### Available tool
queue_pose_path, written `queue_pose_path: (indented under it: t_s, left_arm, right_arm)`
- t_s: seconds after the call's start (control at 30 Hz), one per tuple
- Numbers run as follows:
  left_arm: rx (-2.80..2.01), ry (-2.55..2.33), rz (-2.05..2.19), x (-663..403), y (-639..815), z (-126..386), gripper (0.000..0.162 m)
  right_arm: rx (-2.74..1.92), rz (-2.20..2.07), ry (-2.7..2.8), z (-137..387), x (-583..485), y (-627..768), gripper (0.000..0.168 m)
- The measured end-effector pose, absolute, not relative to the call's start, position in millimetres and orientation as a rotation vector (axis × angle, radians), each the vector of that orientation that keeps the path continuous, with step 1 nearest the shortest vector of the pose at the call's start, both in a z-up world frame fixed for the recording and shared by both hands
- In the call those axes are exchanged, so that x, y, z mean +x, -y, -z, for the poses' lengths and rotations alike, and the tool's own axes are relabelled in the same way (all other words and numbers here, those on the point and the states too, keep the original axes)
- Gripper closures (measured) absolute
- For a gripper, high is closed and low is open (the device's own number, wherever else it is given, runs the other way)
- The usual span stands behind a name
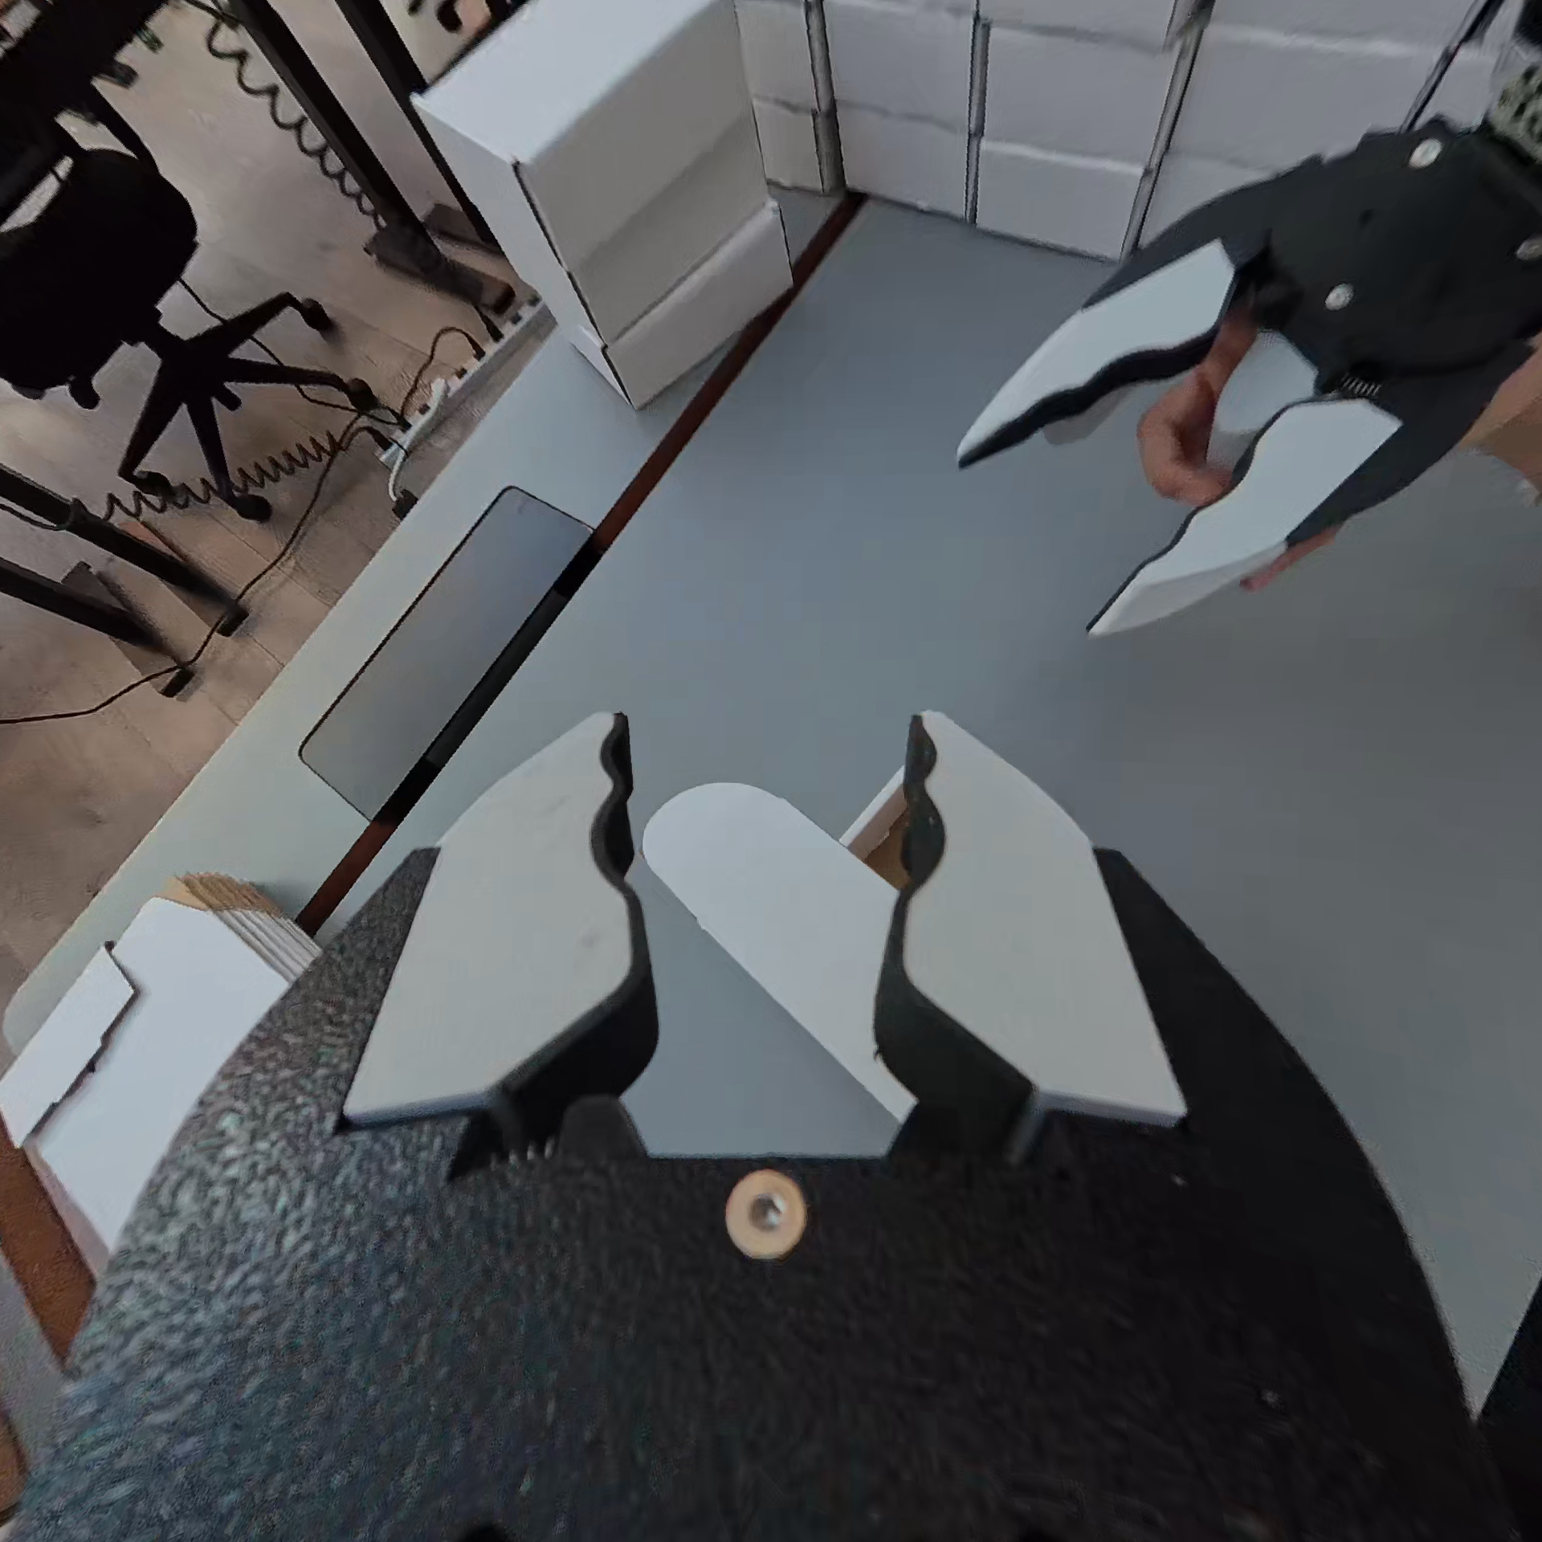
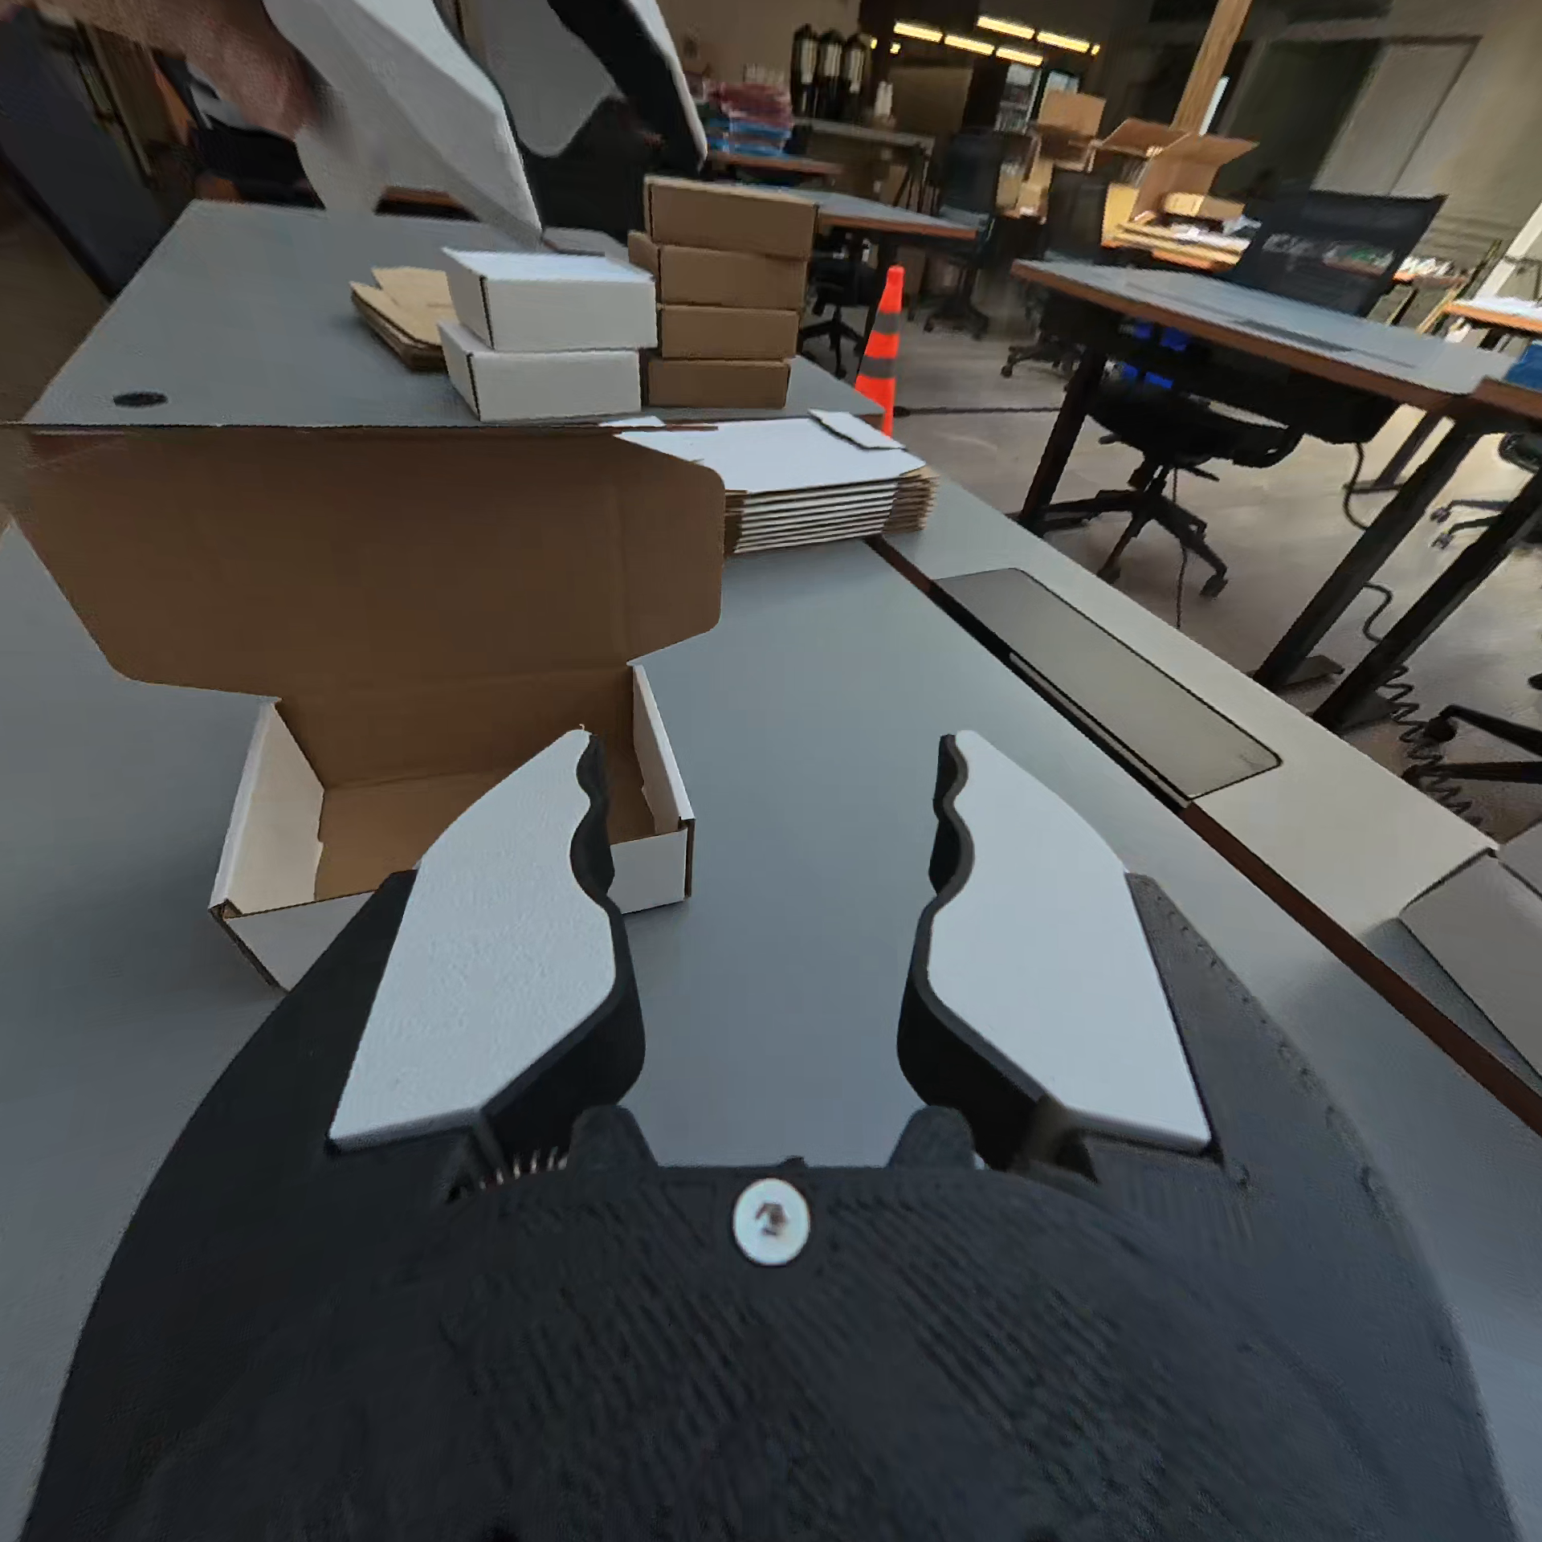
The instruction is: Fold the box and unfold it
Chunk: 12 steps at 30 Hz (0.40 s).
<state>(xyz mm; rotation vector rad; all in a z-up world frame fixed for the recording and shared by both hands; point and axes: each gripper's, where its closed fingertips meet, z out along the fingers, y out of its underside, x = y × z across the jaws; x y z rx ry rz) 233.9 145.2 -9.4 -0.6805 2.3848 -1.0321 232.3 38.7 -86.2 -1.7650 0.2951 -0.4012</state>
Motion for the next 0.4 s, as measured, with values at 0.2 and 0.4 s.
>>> queue_pose_path:
  t_s: [0.2, 0.4]
  left_arm:
    - [-0.984, -1.892, 1.400, 211.0, -215.4, -5.8, 0.106]
    - [-1.101, -1.821, 1.249, 179.0, -266.8, 48.0, 0.107]
  right_arm:
    - [-2.189, 0.119, -0.127, 134.1, 233.0, -119.4, 0.095]
    - [-2.482, -0.062, -0.057, 186.3, 238.9, -153.4, 0.106]
